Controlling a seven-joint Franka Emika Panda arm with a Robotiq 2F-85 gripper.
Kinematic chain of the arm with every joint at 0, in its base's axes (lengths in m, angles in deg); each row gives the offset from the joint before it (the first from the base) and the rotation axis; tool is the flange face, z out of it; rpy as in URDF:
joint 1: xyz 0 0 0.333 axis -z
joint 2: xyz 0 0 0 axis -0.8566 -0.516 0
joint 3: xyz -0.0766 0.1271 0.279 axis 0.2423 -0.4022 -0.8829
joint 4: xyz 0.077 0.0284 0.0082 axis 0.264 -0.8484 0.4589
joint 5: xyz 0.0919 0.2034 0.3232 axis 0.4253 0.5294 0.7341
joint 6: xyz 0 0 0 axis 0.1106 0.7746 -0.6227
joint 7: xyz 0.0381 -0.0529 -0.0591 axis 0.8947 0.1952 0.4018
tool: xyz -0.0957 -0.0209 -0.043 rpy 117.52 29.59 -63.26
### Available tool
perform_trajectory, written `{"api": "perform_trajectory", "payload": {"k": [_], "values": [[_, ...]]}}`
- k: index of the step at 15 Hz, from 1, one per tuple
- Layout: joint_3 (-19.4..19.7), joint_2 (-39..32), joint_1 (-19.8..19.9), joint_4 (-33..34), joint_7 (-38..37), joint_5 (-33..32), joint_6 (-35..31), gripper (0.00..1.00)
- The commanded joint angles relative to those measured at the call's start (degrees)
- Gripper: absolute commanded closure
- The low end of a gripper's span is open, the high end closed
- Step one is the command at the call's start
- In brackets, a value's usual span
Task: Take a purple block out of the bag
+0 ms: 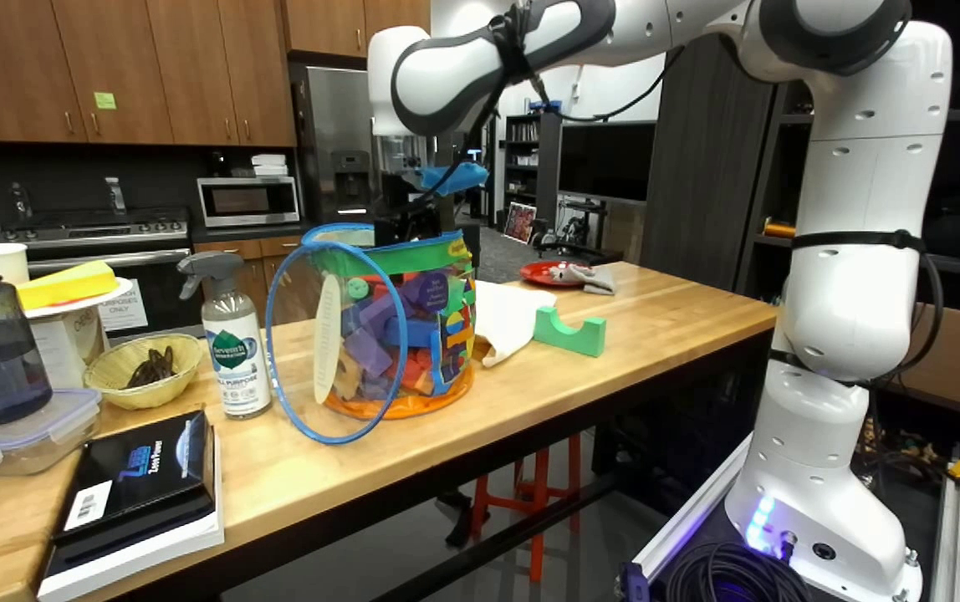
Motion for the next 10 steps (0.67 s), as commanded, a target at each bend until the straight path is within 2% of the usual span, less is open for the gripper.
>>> {"api": "perform_trajectory", "payload": {"k": [1, 9, 10], "values": [[-0.3, 1.1, 0.0, -2.3, -0.5, 1.4, 1.0, 0.0], [-0.9, 0.4, -0.2, -5.0, -0.4, 2.4, 1.4, 0.0], [-0.9, 0.5, -0.2, -5.2, -0.5, 2.4, 1.2, 0.25]]}}
